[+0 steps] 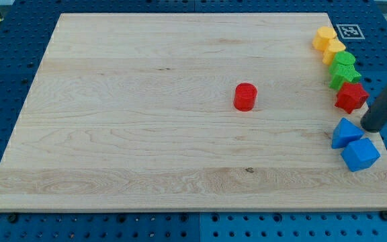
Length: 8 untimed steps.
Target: Move the red star to the top of the red circle
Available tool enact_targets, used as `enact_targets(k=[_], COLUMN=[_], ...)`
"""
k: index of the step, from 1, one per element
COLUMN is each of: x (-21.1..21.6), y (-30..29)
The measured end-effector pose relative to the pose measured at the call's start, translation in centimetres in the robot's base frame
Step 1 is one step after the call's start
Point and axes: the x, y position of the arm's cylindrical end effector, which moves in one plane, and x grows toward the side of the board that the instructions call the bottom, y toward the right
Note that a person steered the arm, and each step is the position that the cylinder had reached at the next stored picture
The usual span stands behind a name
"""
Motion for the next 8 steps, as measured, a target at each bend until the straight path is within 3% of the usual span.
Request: enact_targets(k=[2, 5, 7, 8], x=[-1.3, -3.4, -5.6, -6.1], y=[3.3, -0.4, 1.6, -0.9])
